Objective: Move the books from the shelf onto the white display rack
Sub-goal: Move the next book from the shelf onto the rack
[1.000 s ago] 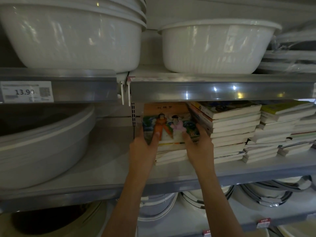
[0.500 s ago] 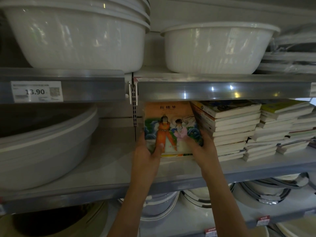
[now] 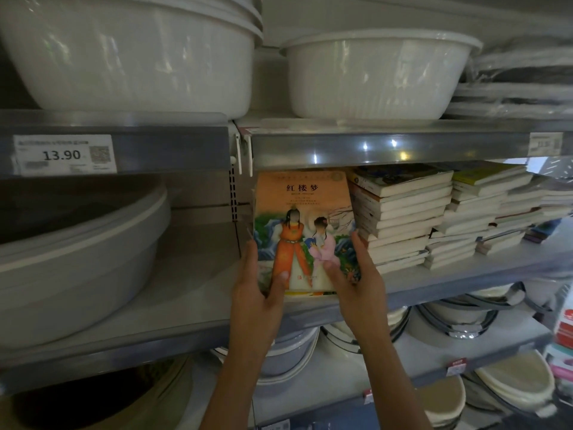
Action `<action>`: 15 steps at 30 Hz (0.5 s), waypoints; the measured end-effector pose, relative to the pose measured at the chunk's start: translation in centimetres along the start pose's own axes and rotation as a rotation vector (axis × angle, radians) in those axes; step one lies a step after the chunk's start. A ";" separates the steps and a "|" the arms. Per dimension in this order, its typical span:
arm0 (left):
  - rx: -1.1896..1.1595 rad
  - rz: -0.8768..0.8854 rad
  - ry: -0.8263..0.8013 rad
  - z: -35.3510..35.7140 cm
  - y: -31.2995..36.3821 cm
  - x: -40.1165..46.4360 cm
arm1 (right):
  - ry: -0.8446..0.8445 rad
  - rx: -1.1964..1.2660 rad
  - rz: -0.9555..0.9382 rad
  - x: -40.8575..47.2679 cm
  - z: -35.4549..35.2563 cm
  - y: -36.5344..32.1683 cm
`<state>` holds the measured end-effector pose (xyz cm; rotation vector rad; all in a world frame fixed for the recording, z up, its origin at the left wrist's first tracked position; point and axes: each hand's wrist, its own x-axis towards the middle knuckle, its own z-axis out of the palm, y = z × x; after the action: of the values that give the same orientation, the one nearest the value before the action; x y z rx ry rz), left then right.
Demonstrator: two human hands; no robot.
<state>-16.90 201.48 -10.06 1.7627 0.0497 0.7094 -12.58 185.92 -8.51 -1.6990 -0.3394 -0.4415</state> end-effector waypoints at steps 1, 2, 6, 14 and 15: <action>-0.005 0.006 0.003 -0.2 0.0 -0.5 | 0.010 -0.002 -0.003 -0.5 -0.1 -0.2; -0.006 0.015 0.009 -0.4 0.0 -0.9 | 0.021 -0.007 -0.011 -1.1 -0.2 -0.3; 0.018 0.058 0.036 -0.9 0.2 -2.7 | 0.068 -0.081 -0.043 -3.3 -0.9 -0.3; 0.048 0.154 0.018 0.1 2.1 -6.4 | 0.107 -0.148 -0.080 -6.9 -4.2 -1.0; 0.061 0.162 0.008 0.4 2.4 -7.1 | 0.109 -0.144 -0.078 -7.4 -4.9 -1.1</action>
<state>-23.23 197.67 -11.08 1.8368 -0.0671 0.8396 -20.07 181.45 -10.37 -1.7975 -0.3007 -0.6265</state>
